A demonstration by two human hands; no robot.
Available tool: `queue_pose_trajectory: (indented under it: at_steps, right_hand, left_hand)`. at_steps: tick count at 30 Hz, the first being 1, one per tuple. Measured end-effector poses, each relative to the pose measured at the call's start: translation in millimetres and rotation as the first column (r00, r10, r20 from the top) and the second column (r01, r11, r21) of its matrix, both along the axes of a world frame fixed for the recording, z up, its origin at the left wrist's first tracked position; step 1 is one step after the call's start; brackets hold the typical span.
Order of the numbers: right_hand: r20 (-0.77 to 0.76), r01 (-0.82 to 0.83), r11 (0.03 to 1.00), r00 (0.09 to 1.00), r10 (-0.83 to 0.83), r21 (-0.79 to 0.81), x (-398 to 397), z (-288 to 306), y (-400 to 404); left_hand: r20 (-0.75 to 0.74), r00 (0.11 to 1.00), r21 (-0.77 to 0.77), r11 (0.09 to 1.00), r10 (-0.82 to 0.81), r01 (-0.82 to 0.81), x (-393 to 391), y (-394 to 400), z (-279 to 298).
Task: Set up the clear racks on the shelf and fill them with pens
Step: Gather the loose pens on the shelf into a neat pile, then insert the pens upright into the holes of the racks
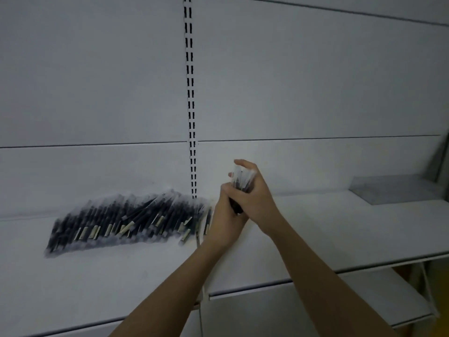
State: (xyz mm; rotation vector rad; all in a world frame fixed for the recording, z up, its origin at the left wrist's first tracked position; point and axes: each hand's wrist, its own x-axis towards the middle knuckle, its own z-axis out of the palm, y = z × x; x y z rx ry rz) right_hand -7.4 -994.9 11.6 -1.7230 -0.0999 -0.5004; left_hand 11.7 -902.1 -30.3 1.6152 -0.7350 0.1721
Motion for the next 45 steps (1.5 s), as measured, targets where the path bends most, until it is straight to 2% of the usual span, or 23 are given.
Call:
queue_pose_trajectory:
  at_steps: [3, 5, 11, 14, 18, 21, 26, 30, 36, 41, 45]
  right_hand:
    - [-0.071, 0.04, 0.984, 0.996, -0.053, -0.174, -7, -7, 4]
    - [-0.112, 0.062, 0.968, 0.989, -0.092, -0.243, -12, -13, 4]
    - [-0.307, 0.029, 0.97, 0.946, -0.105, -0.241, -42, 4, -8]
    - [-0.281, 0.145, 0.935, 0.929, -0.241, -0.322, -65, 26, -29]
    - [-0.217, 0.245, 0.812, 0.886, -0.409, -0.529, -97, 46, -69]
    - [-0.168, 0.289, 0.746, 0.867, -0.47, -0.6, -123, 58, -107]
    - [-0.164, 0.302, 0.705, 0.844, -0.511, -0.642, -165, 67, -180]
    - [-0.158, 0.314, 0.742, 0.858, -0.49, -0.593, -204, 66, -237]
    - [-0.125, 0.356, 0.855, 0.895, -0.427, -0.377, -243, 64, -301]
    - [-0.081, 0.388, 0.912, 0.913, -0.401, -0.133, -235, 59, -334]
    - [-0.031, 0.414, 0.91, 0.91, -0.413, 0.029, -213, 51, -364]
  left_hand:
    - [-0.081, 0.997, -0.021, 1.0, 0.01, -0.012, -1, 4, -16]
    - [-0.16, 0.986, -0.022, 0.999, -0.044, 0.041, -3, 8, -26]
    - [-0.286, 0.95, -0.01, 0.992, -0.124, 0.127, -7, 6, -23]
    - [-0.322, 0.938, 0.031, 0.989, -0.126, 0.143, -12, -1, -9]
    - [-0.302, 0.944, 0.066, 0.985, -0.13, 0.156, -25, -25, 17]
    - [-0.287, 0.944, 0.048, 0.982, -0.164, 0.185, -37, -54, 36]
    - [-0.307, 0.923, 0.018, 0.968, -0.232, 0.249, -71, -116, 59]
    - [-0.371, 0.872, -0.078, 0.946, -0.321, 0.315, -108, -172, 67]
    - [-0.455, 0.784, -0.183, 0.906, -0.423, 0.382, -157, -247, 64]
    - [-0.444, 0.782, -0.139, 0.896, -0.437, 0.422, -172, -295, 60]
    - [-0.421, 0.795, -0.106, 0.894, -0.437, 0.435, -155, -331, 57]
